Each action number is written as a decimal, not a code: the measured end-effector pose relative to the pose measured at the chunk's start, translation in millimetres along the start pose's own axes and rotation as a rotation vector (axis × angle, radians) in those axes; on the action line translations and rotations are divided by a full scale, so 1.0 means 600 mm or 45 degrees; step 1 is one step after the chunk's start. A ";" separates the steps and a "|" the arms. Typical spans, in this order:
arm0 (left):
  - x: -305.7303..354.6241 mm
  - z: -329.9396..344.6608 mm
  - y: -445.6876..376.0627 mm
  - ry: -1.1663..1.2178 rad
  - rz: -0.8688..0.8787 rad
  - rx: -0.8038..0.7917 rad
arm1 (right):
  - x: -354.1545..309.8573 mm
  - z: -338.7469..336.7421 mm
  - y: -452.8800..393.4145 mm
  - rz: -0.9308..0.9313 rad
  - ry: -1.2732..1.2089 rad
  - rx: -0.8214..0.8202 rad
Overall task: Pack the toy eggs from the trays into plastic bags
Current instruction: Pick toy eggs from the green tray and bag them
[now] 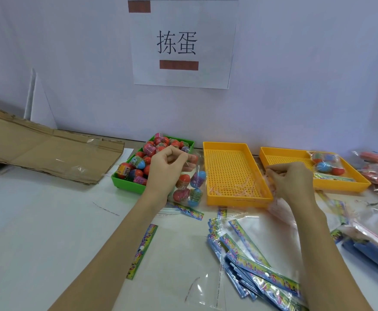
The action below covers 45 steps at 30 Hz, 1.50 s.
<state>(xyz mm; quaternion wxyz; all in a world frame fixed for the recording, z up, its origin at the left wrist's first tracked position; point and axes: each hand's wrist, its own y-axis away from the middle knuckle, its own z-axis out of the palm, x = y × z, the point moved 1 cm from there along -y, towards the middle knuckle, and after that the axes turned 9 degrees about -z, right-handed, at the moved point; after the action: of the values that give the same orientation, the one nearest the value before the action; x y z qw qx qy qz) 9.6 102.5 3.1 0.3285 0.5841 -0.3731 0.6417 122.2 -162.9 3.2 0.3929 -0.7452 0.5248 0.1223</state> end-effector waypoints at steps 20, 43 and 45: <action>0.002 0.007 0.005 -0.101 -0.003 -0.068 | -0.002 0.000 0.003 -0.019 -0.022 -0.146; 0.020 0.020 0.020 0.189 -0.091 -0.182 | -0.093 0.007 0.011 -0.331 -0.405 -0.201; 0.023 0.021 0.023 0.222 -0.081 -0.174 | -0.101 0.019 0.018 -0.428 -0.217 -0.314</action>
<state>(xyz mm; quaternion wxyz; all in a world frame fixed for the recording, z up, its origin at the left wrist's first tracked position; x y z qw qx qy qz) 2.9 84.7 15.8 0.4189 0.5139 -0.3673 0.6523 90.2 -114.9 26.7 0.3566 -0.8515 0.3394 0.1808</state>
